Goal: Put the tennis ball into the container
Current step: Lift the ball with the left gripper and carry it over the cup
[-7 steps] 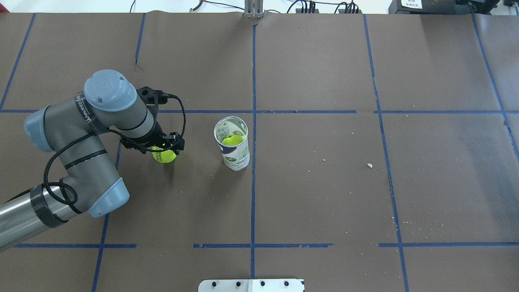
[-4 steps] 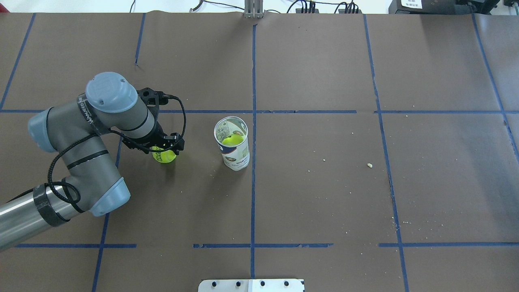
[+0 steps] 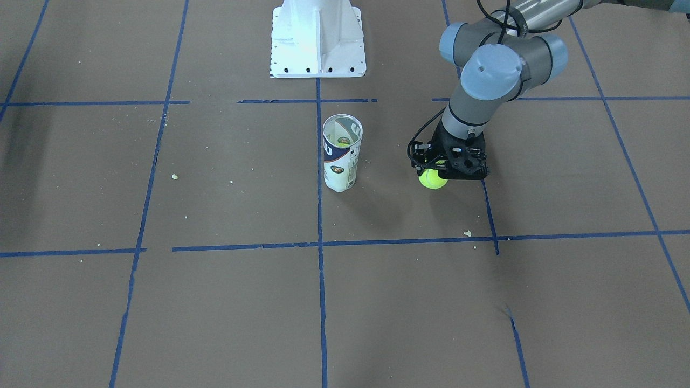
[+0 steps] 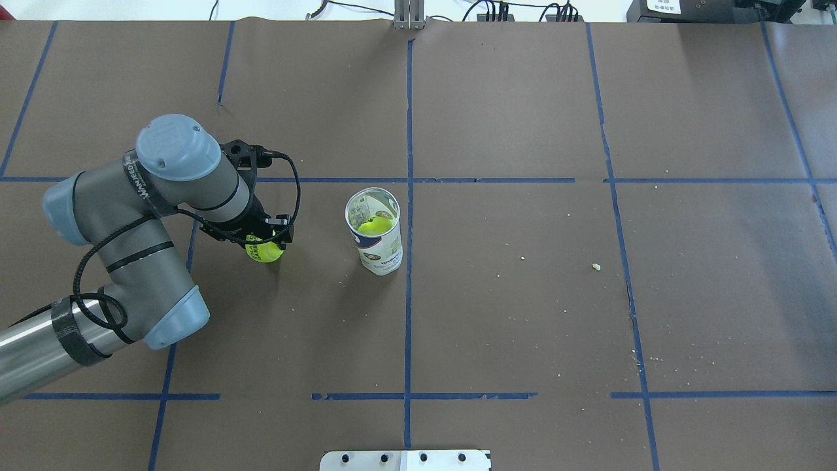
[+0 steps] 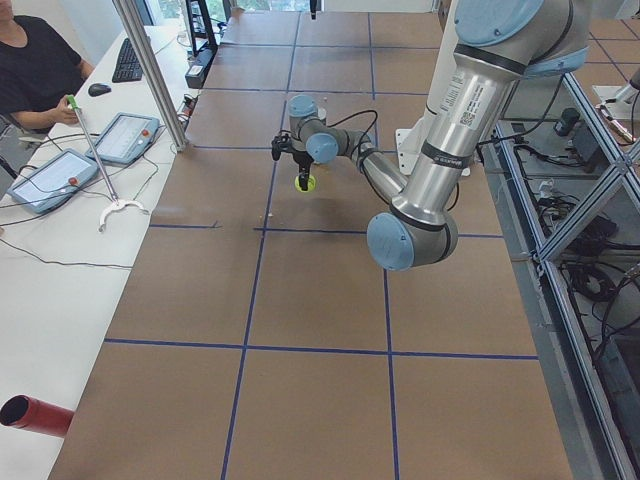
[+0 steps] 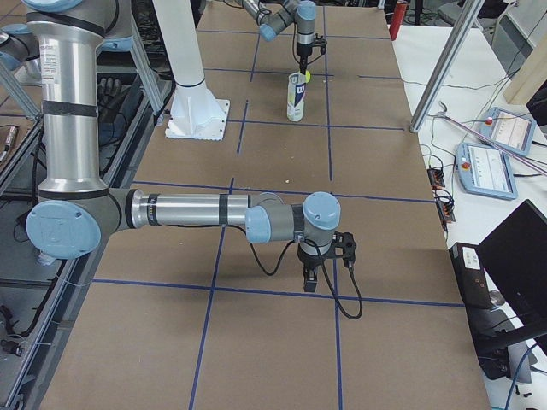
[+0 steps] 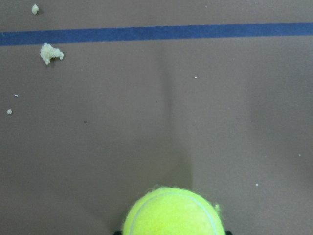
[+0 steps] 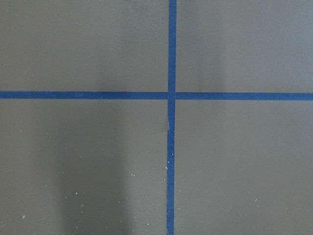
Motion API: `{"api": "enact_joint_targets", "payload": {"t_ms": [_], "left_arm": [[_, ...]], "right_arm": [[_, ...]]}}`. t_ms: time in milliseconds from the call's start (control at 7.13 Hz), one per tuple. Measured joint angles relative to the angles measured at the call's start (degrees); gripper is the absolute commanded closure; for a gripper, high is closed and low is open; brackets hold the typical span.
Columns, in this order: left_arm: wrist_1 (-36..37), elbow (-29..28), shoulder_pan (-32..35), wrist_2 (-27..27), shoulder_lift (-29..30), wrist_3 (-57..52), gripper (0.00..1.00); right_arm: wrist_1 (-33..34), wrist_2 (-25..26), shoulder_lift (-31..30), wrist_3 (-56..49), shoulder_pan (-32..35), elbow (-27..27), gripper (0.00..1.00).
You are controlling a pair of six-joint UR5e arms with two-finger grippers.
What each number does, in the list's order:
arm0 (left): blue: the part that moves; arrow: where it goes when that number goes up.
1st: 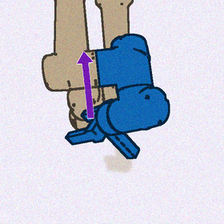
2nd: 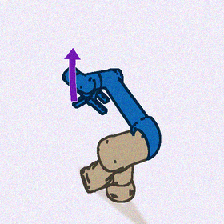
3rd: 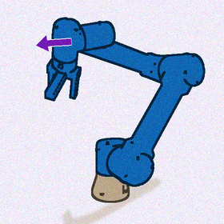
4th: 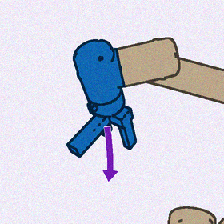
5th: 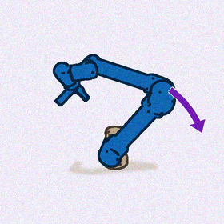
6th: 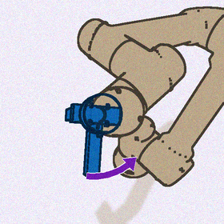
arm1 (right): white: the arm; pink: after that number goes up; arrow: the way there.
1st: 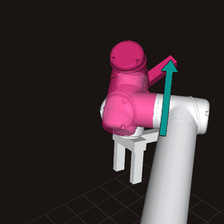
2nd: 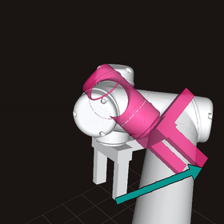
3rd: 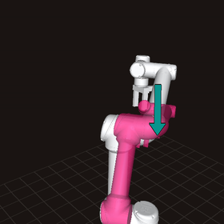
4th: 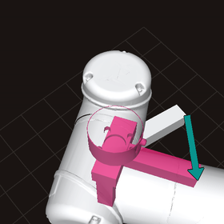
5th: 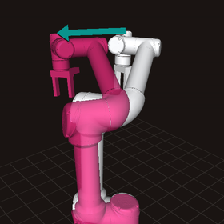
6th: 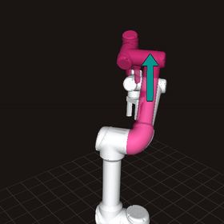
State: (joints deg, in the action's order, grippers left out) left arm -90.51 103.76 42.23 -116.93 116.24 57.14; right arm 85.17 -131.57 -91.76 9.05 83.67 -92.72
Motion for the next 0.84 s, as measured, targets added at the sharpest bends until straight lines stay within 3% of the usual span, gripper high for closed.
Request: {"api": "enact_joint_targets", "payload": {"t_ms": [421, 841], "left_arm": [[27.48, 16.15, 8.51, -2.69, 6.42, -6.59, 1.00], [35.81, 18.71, 8.68, -7.26, 15.20, 3.74, 1.00]], "right_arm": [[0.00, 0.00, 0.00, 0.00, 0.00, 0.00, 0.00], [0.00, 0.00, 0.00, 0.00, 0.00, 0.00, 0.00]]}}
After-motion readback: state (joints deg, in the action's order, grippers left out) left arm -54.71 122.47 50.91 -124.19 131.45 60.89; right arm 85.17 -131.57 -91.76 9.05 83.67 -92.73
